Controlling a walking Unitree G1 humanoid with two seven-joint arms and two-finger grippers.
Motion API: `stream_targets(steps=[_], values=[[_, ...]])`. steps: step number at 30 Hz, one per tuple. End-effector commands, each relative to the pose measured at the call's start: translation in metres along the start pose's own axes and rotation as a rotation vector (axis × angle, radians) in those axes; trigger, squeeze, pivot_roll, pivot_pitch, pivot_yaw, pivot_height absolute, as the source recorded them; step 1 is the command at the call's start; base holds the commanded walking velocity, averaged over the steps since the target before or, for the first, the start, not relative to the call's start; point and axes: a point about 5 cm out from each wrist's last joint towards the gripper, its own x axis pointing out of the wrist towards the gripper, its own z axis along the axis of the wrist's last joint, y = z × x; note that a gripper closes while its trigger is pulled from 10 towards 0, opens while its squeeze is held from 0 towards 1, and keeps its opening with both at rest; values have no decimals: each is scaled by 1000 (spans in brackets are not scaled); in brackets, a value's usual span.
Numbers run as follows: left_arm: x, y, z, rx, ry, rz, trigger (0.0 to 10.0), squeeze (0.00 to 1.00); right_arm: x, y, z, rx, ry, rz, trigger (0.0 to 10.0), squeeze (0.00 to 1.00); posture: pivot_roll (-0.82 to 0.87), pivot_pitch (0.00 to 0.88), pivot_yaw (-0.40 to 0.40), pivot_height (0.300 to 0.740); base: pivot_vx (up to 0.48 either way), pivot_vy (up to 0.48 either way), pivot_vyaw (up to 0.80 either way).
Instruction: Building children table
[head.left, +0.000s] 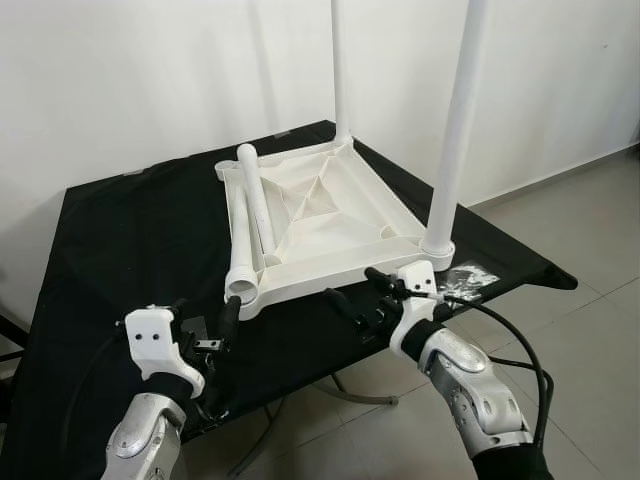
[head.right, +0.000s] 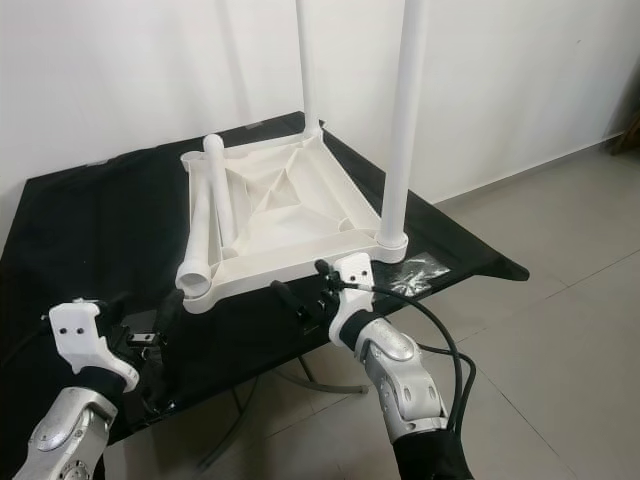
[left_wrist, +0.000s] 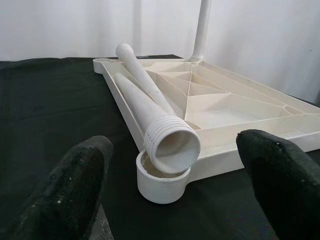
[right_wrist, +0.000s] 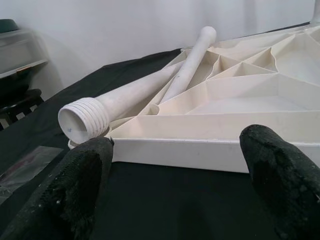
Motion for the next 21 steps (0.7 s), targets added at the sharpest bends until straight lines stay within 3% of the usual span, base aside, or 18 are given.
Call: stream_targets(steps=[1, 2, 12, 15, 21], values=[[0, 3, -2, -11, 5, 16, 10000, 1000, 3, 2, 2, 3, -20, 15, 10000, 0, -91, 0, 78, 740, 0, 0, 0], [0, 3, -2, -12, 6, 16, 10000, 0, 3, 2, 2, 2, -22, 17, 10000, 0, -93, 0, 77, 740, 0, 0, 0], [0, 3, -2, -21, 7, 8, 10000, 0, 3, 3, 3, -20, -19, 21, 10000, 0, -93, 0, 77, 740, 0, 0, 0], [1, 3, -1, -18, 2, -5, 10000, 0, 3, 3, 4, -8, -29, 15, 10000, 0, -90, 0, 76, 740, 345, 0, 0], [1, 3, 0, -14, -1, -15, 10000, 0, 3, 7, 6, -17, -60, 45, 10000, 0, -89, 0, 78, 740, 383, 0, 667]])
